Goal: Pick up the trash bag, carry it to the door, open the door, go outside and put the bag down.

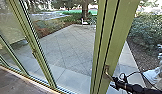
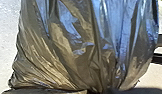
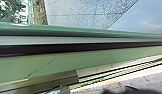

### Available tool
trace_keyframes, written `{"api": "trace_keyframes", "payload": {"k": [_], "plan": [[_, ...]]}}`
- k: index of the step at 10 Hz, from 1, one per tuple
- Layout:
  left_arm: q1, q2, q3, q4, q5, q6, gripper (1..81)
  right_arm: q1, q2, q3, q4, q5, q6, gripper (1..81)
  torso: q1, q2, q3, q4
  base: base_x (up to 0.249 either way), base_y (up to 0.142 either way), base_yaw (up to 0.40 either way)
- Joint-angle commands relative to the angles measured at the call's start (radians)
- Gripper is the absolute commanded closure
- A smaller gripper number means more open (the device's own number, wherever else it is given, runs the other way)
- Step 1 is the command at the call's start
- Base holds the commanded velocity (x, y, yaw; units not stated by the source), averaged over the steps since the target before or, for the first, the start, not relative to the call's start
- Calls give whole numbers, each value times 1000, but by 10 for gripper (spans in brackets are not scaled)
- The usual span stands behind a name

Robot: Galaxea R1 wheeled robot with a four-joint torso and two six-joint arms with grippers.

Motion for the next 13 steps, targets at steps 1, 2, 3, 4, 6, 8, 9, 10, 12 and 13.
{"api": "trace_keyframes", "payload": {"k": [1,2,3,4,6,8,9,10,12,13], "plan": [[-22,-15,1,-1,77,7,811,-67,15,-48,74,-206,7,10,0,0,0,0,0,0,0],[-23,-15,1,0,77,7,811,-66,15,-50,75,-206,7,10,0,0,0,0,0,0,0],[-22,-16,1,-1,76,5,811,-67,15,-50,75,-206,7,10,0,0,0,0,0,0,0],[-23,-16,1,-1,77,5,811,-69,16,-48,75,-206,7,10,0,0,0,0,0,0,0],[-22,-15,1,-3,77,7,811,-70,15,-45,75,-206,7,10,0,0,0,0,77,0,0],[-22,-16,1,-4,77,7,811,-73,15,-47,75,-206,7,10,-2,-1,-37,0,90,0,0],[-22,-16,1,-6,77,5,811,-73,15,-50,75,-206,7,10,-2,-1,-69,-1,92,0,0],[-22,-16,1,-6,77,5,811,-75,11,-53,75,-206,7,10,-3,-2,-85,-1,92,0,0],[-22,-16,1,-7,77,5,811,-67,1,-53,80,-207,7,10,-4,-3,-67,-3,85,0,0],[-22,-18,1,-7,77,4,811,-62,-2,-55,80,-207,9,10,-5,-3,-93,-3,0,0,0]]}}
